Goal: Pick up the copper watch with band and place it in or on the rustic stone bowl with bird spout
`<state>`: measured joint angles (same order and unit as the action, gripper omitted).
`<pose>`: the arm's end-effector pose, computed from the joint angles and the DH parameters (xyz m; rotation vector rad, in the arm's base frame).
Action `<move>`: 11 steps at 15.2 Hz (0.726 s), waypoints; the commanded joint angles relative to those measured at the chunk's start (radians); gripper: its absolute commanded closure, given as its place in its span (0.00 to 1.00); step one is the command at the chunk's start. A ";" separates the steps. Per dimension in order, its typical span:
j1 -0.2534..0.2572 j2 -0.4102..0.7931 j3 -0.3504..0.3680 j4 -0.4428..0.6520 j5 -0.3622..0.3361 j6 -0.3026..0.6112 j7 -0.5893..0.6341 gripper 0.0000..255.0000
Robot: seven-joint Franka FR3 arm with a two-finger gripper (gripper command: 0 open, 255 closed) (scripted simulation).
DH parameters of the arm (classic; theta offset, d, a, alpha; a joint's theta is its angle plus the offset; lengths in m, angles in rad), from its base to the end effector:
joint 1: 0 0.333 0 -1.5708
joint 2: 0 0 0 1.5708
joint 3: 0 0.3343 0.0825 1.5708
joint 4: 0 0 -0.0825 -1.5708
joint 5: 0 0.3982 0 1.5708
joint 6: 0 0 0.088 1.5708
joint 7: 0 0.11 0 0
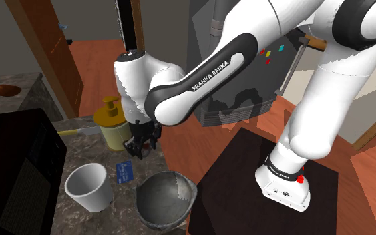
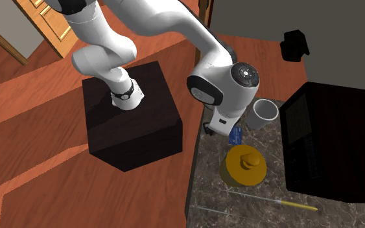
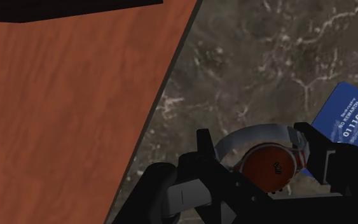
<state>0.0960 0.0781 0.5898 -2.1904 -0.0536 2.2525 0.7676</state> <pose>0.4298 0.3470 0.3630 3.1406 -0.0775 -0.0044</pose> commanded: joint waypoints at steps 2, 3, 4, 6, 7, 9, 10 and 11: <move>-0.003 -0.027 0.002 0.017 0.021 -0.039 -0.014 1.00; -0.003 -0.035 0.002 0.023 0.026 -0.052 -0.018 1.00; -0.004 -0.043 0.002 0.030 0.032 -0.065 -0.022 1.00; -0.005 -0.058 0.002 0.043 0.043 -0.091 -0.030 1.00; -0.006 -0.065 0.002 0.050 0.047 -0.104 -0.033 1.00; -0.007 -0.079 0.001 0.065 0.056 -0.130 -0.040 1.00; -0.007 -0.085 0.001 0.073 0.061 -0.143 -0.043 1.00; -0.008 -0.091 0.000 0.081 0.065 -0.156 -0.046 1.00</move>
<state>0.0879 -0.0031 0.5896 -2.1134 0.0042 2.1086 0.7248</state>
